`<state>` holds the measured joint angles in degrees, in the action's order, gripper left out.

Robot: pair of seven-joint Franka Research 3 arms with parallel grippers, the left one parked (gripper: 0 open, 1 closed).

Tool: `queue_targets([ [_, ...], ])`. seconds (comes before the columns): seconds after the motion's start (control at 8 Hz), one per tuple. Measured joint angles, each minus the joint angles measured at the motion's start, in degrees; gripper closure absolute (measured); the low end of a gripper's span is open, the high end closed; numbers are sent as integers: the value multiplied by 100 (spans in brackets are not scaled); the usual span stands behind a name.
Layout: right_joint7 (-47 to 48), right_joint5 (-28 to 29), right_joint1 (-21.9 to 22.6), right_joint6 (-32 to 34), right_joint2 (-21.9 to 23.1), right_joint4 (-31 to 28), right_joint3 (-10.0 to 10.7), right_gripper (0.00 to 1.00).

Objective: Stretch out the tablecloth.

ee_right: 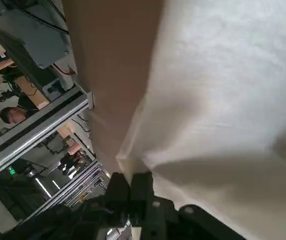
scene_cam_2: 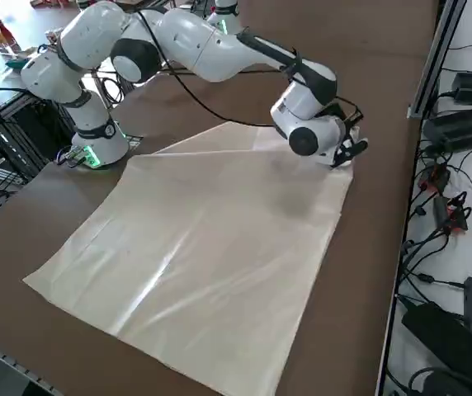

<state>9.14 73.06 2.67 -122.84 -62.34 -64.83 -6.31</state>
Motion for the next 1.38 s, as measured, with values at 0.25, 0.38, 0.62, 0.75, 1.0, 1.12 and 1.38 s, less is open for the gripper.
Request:
queue_targets([
  [0.25,2,96,50,-134,-17,5,0,95],
  [0.38,4,106,51,-194,-28,6,2,95],
  [0.62,8,113,49,-258,-58,7,17,91],
  [0.75,9,117,48,-266,-82,23,25,77],
  [1.0,10,135,50,-266,-119,51,24,60],
  [1.12,10,140,51,-265,-119,59,21,44],
  [1.38,34,144,61,-249,-119,104,11,16],
])
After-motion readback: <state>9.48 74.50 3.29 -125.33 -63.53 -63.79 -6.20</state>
